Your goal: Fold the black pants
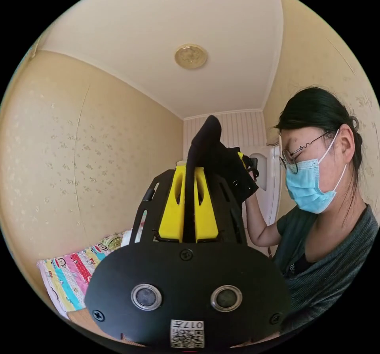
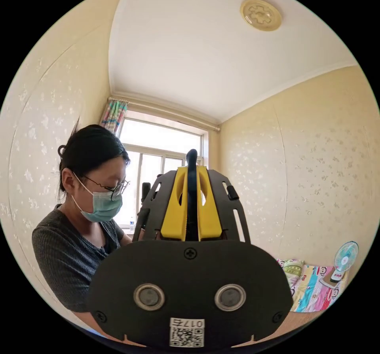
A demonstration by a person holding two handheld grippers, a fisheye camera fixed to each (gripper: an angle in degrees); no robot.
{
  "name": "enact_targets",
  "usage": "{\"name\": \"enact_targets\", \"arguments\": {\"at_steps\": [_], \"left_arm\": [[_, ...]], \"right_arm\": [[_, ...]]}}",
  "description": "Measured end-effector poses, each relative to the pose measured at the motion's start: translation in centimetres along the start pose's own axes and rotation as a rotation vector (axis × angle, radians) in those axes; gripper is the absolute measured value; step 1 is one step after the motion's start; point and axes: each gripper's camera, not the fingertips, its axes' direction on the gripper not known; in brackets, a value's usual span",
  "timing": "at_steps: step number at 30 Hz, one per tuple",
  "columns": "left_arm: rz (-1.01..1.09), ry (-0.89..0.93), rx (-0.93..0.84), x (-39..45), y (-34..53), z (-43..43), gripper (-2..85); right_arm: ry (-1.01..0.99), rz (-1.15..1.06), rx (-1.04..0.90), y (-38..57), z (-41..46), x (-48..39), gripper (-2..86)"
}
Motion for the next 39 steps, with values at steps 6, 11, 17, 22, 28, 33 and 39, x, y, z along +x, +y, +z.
{"name": "enact_targets", "arguments": {"at_steps": [6, 11, 17, 22, 28, 33, 39], "left_arm": [[-0.017, 0.02, -0.041, -3.5, -1.3, 0.3, 2.8], [-0.238, -0.005, -0.158, -11.9, 2.0, 4.4, 2.6], [-0.428, -0.145, -0.496, -32.9, 4.7, 17.5, 3.9], [-0.757, -0.525, -0.583, -54.3, 10.6, 23.1, 7.4], [-0.892, -0.459, -0.785, -56.1, 29.1, 21.2, 7.8], [-1.194, -0.39, -1.162, -50.9, 49.8, 16.4, 9.1], [-1.402, -0.403, -1.35, -45.2, 61.4, 11.7, 10.0]], "right_arm": [[0.106, 0.154, -0.13, 1.8, 5.1, 5.9, 1.9], [0.136, 0.342, -0.232, 7.2, 9.6, 17.0, 1.9], [0.471, 0.525, -0.46, 12.1, 23.5, 40.1, 2.1], [0.661, 0.674, -0.639, 21.7, 34.3, 56.4, 2.3], [0.531, 0.838, -0.918, 39.5, 32.0, 59.7, 2.9], [0.451, 1.106, -1.296, 57.5, 22.8, 56.0, 4.1], [0.574, 1.387, -1.493, 66.2, 13.0, 52.6, 8.1]]}}
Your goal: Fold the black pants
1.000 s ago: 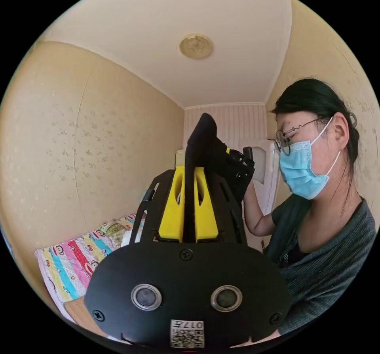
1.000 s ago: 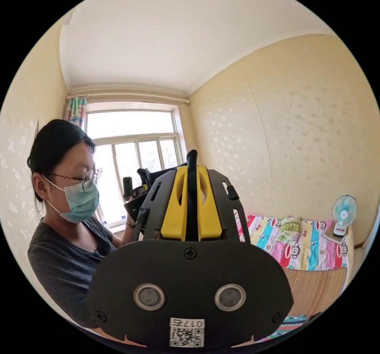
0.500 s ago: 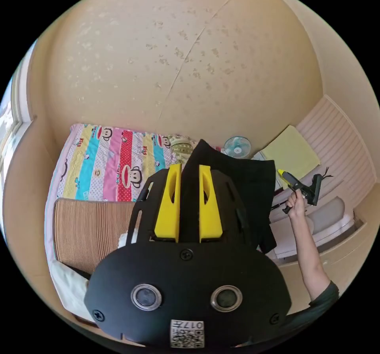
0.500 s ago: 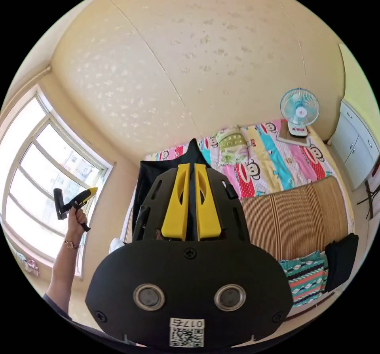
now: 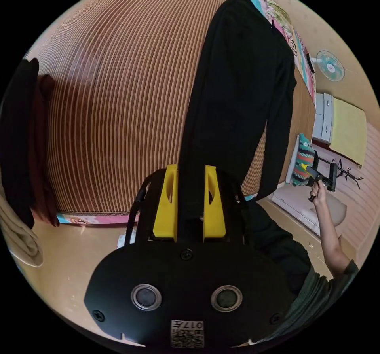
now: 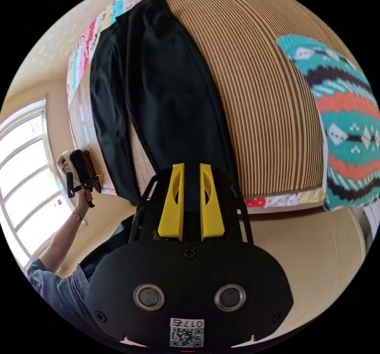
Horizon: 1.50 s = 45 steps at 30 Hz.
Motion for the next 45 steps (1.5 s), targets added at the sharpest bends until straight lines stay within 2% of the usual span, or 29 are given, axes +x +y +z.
{"name": "enact_targets", "arguments": {"at_steps": [4, 6, 9, 14, 18, 19, 20, 24, 26, 30, 33, 37, 41, 43, 45], "left_arm": [[-0.037, -0.121, -0.024, -1.3, -0.2, 1.6, 8.9], [-0.047, -0.14, 0.018, -1.3, -0.6, 0.7, 8.4], [-0.057, -0.148, 0.005, -1.6, -1.8, -0.7, 6.5], [-0.009, -0.075, -0.095, -2.2, -3.4, -1.9, 1.1], [0.246, 0.179, -0.104, -1.4, -3.4, -5.1, -0.2], [0.238, 0.215, -0.081, -2.4, -3.0, -6.1, -0.2], [0.201, 0.21, -0.073, -3.2, -2.8, -6.4, -0.2], [-0.196, 0.124, -0.049, -9.3, -1.7, -7.5, 1.2], [-0.309, 0.058, -0.055, -10.1, -1.2, -8.2, 3.2], [-0.334, 0.046, 0.162, -9.0, 0.6, -11.9, 6.3], [-0.173, 0.168, 0.269, -5.5, 0.5, -14.1, 6.9], [0.241, 0.426, 0.208, 4.1, -1.0, -14.8, 6.5], [0.557, 0.416, 0.162, 14.4, -0.2, -15.4, 7.8], [0.655, 0.322, 0.079, 19.7, -0.4, -14.5, 12.8], [0.666, 0.183, 0.065, 22.1, -0.9, -13.4, 16.5]], "right_arm": [[0.042, 0.112, -0.011, 0.2, 0.7, 3.3, 11.8], [0.171, 0.141, 0.017, -0.4, -0.2, 3.9, 13.8], [0.206, 0.143, -0.026, -1.4, -0.1, 3.7, 13.7], [0.154, 0.109, -0.078, -2.7, -2.5, 3.0, 6.1], [0.079, -0.059, -0.053, 0.1, -6.1, 3.4, 3.2], [0.07, -0.041, -0.047, 0.6, -6.5, 4.1, 3.1], [0.062, 0.027, -0.025, 1.8, -7.3, 5.7, 2.9], [0.077, 0.241, 0.067, 5.5, -10.9, 9.5, 2.5], [0.089, 0.205, 0.093, 7.0, -12.4, 8.9, 2.5], [0.031, 0.06, 0.168, 10.7, -17.0, 5.3, 2.6], [-0.097, -0.08, 0.228, 13.3, -20.6, 1.8, 2.7], [-0.161, -0.251, 0.215, 15.2, -23.3, -2.7, 2.7], [-0.153, -0.367, 0.186, 16.3, -24.8, -7.0, 2.7], [-0.152, -0.397, 0.166, 16.6, -24.8, -8.4, 2.7], [-0.162, -0.445, 0.12, 16.6, -24.3, -10.1, 2.7]]}}
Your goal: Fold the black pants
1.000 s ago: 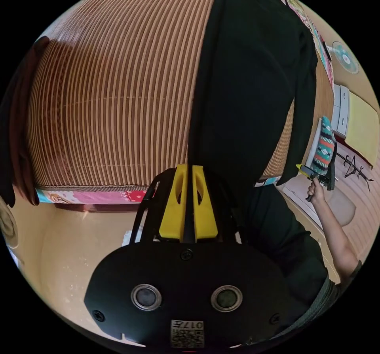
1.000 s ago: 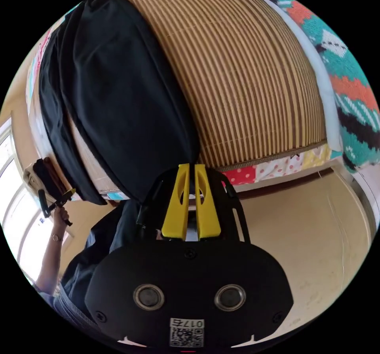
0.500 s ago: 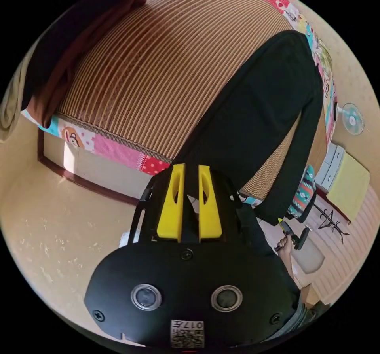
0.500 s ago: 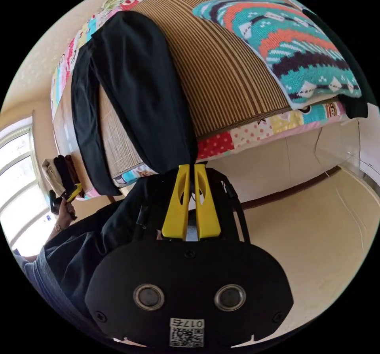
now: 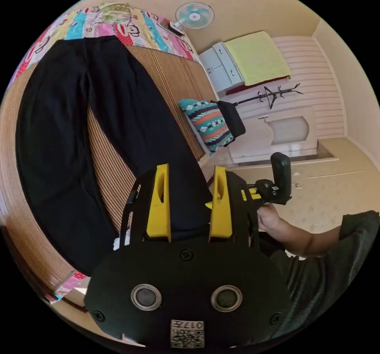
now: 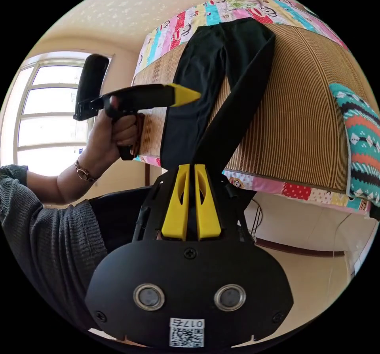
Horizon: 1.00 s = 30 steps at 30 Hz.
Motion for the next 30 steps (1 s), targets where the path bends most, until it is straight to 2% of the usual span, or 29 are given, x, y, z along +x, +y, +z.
{"name": "enact_targets", "arguments": {"at_steps": [3, 5, 7, 9, 13, 14, 16, 18, 21, 24, 26, 28, 30], "left_arm": [[-0.046, -0.05, -0.14, -0.2, -1.6, 3.2, 16.3], [-0.116, -0.042, -0.241, -1.2, -1.5, 5.3, 13.0], [-0.156, -0.075, -0.227, -2.1, -0.2, 5.8, 4.7], [-0.153, -0.083, -0.199, -2.4, 0.9, 5.5, 4.2], [-0.266, -0.064, -0.179, -4.0, 3.1, 4.7, 4.1], [-0.281, -0.051, -0.168, -4.2, 3.3, 4.6, 4.1], [-0.339, -0.004, -0.13, -4.8, 4.4, 4.3, 4.1], [-0.376, 0.004, -0.119, -5.1, 5.1, 4.4, 4.1], [-0.425, 0.0, -0.123, -5.2, 5.9, 4.9, 4.1], [-0.453, 0.014, -0.118, -5.0, 6.5, 5.0, 4.2], [-0.458, 0.014, -0.104, -4.9, 6.8, 4.8, 4.1], [-0.465, 0.016, -0.083, -5.0, 7.2, 4.5, 4.1], [-0.473, 0.042, -0.061, -5.3, 7.6, 4.3, 4.0]], "right_arm": [[-0.062, -0.088, -0.04, -0.9, 0.0, -1.7, 2.9], [-0.101, -0.171, -0.06, -1.3, -0.6, -2.5, 3.1], [-0.113, -0.272, -0.143, -1.8, -0.9, -2.4, 3.3], [-0.127, -0.356, -0.325, -2.6, -1.1, 0.2, 3.7], [-0.006, -0.305, -0.492, -7.0, -2.7, 7.8, 4.9], [0.074, -0.214, -0.494, -10.1, -3.5, 11.5, 6.0], [0.076, 0.017, -0.44, -15.8, -5.1, 17.4, 8.1], [-0.171, 0.231, -0.188, -23.3, -7.7, 23.4, 10.5], [-0.242, 0.452, 0.101, -31.2, -9.1, 27.5, 13.0], [-0.348, 0.583, 0.278, -37.1, -8.4, 28.2, 14.9], [-0.36, 0.603, 0.297, -40.2, -7.2, 27.8, 14.9], [-0.263, 0.607, 0.24, -42.8, -5.7, 26.8, 13.0], [-0.012, 0.56, 0.157, -44.6, -4.0, 24.5, 7.3]]}}
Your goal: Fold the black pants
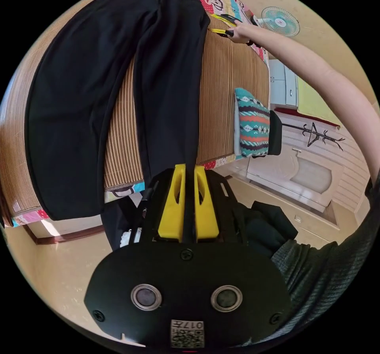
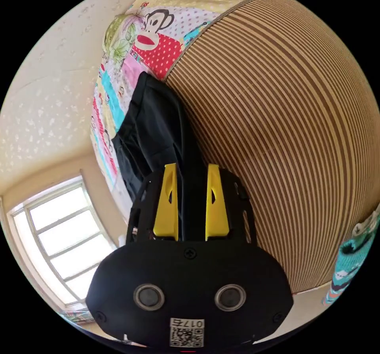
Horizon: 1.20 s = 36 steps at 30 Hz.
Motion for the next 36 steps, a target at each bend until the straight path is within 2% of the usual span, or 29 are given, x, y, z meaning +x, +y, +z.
{"name": "enact_targets", "arguments": {"at_steps": [3, 6, 8, 13, 18, 20, 24, 25, 28, 30, 32, 36], "left_arm": [[-0.012, 0.058, 0.023, -1.6, 0.5, -0.8, 3.9], [-0.029, 0.098, 0.037, -4.0, 1.6, -2.7, 2.5], [-0.034, 0.121, 0.077, -5.5, 2.9, -4.5, 0.8], [-0.12, 0.203, 0.245, -11.6, 7.9, -10.9, -0.4], [-0.236, 0.134, 0.339, -18.5, 10.7, -14.5, -0.3], [-0.267, 0.087, 0.368, -21.5, 10.9, -15.2, -0.1], [-0.291, -0.007, 0.347, -27.7, 10.6, -15.2, 0.2], [-0.281, -0.005, 0.343, -28.9, 10.5, -15.0, 0.4], [-0.268, -0.001, 0.283, -30.7, 10.1, -14.1, 0.5], [-0.233, -0.033, 0.263, -30.8, 9.9, -14.0, 0.6], [-0.186, -0.087, 0.233, -30.3, 9.6, -14.2, 0.8], [-0.122, -0.208, 0.1, -29.4, 8.4, -14.8, 1.2]], "right_arm": [[0.296, -0.154, 0.167, 3.3, -0.2, -4.4, 3.9], [0.48, -0.394, 0.224, 6.4, -0.1, -10.8, 3.0], [0.525, -0.517, 0.229, 8.1, 0.3, -15.0, 2.6], [0.42, -0.716, 0.229, 11.8, 2.4, -26.4, 2.3], [0.299, -0.757, 0.147, 12.5, 10.7, -33.7, 2.3], [0.174, -0.706, 0.107, 11.4, 13.2, -33.1, 2.3], [-0.301, -0.666, -0.018, 10.7, 14.2, -27.1, 2.3], [-0.331, -0.666, -0.027, 11.1, 13.9, -25.9, 2.4], [-0.28, -0.685, -0.094, 14.3, 12.0, -19.2, 3.8], [-0.14, -0.652, -0.132, 17.9, 10.2, -12.5, 6.0], [-0.08, -0.59, -0.157, 20.9, 9.0, -7.1, 7.3], [-0.128, -0.441, -0.282, 26.8, 8.4, 1.9, 8.7]]}}
